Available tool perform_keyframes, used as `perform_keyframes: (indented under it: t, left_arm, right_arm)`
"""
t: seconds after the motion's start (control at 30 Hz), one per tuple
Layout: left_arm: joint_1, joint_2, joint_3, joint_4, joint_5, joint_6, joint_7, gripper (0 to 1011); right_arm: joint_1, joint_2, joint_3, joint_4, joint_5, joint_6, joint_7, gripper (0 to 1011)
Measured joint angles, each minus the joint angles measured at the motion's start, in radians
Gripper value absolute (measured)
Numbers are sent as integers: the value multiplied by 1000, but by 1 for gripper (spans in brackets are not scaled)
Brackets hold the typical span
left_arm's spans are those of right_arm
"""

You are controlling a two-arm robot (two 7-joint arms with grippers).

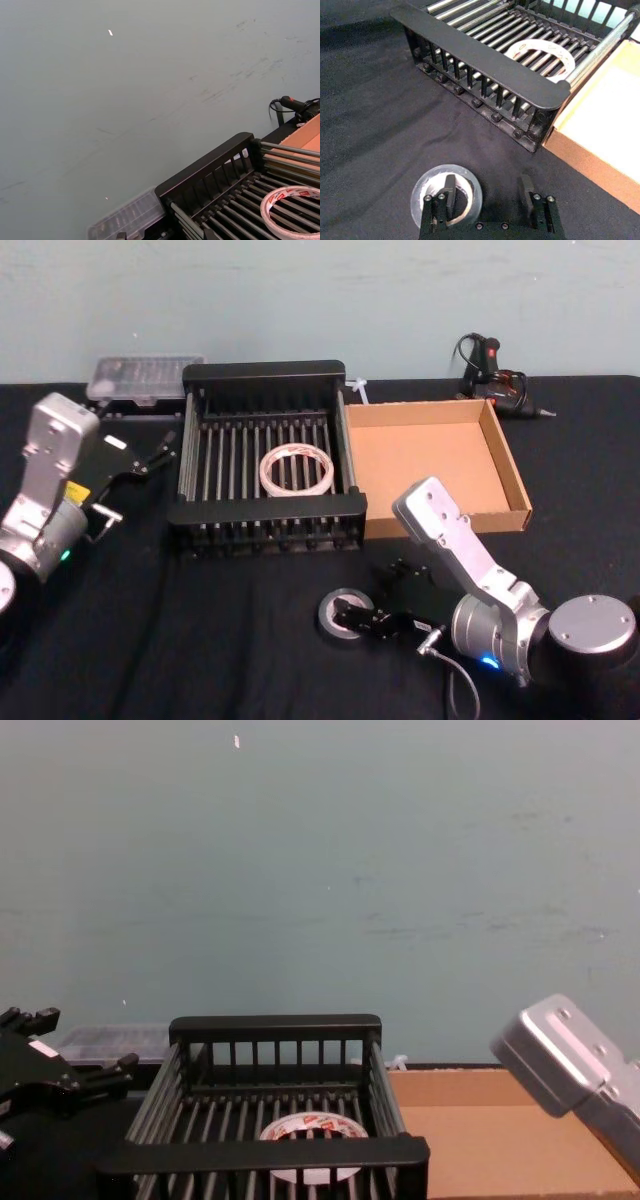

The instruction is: Pick up the white tape and place it into the black box , Pick up the silver tape and place it into the brown box.

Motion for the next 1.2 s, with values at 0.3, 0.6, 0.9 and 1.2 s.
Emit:
perform_keyframes:
  t: [0.3,0.6,0.9,1.2]
  left_arm:
    - [0,0,0,0,0,0,0,1001]
    - [0,0,0,0,0,0,0,1001]
    - [0,0,0,0,0,0,0,1001]
    - [0,0,0,0,0,0,0,1001]
  right_arm:
    - [0,1,0,-1,0,1,-1,541]
    - [0,1,0,-1,0,1,-2,254]
    - [-3,0,3,-5,0,-4,-1,171]
    - [-6,-2,4,-6,6,-17,3,171]
